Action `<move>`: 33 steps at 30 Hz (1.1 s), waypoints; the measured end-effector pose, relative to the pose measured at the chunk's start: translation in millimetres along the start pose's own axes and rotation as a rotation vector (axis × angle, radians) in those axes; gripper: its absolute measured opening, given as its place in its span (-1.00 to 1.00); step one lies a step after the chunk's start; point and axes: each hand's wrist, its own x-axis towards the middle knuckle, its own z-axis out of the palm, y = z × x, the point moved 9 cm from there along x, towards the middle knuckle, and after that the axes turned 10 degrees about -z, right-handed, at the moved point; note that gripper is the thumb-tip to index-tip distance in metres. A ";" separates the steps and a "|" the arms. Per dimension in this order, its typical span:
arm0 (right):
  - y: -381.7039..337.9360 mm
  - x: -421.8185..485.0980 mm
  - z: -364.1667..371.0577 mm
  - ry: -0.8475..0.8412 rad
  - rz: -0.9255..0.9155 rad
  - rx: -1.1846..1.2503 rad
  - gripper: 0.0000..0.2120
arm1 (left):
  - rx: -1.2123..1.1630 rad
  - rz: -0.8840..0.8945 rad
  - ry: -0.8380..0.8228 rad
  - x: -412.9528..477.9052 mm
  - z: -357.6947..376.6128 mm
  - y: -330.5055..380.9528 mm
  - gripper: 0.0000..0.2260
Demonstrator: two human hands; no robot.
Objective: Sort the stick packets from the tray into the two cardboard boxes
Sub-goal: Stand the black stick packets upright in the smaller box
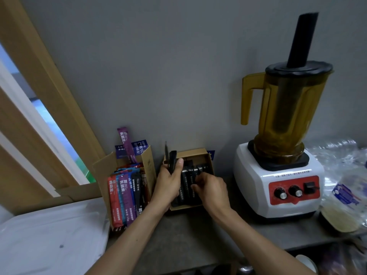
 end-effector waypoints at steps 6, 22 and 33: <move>3.1 1.5 2.7 -0.033 -0.004 -0.073 -0.83 | -0.086 -0.025 0.016 -2.4 -6.2 -14.3 -0.40; -6.3 2.6 -23.6 0.109 0.064 0.366 -0.92 | -0.047 -0.003 0.044 -7.8 -4.9 -15.8 -0.89; -20.4 2.2 -16.3 -0.079 0.184 0.803 -0.83 | 0.032 0.171 -0.130 -30.0 5.8 -3.4 -0.91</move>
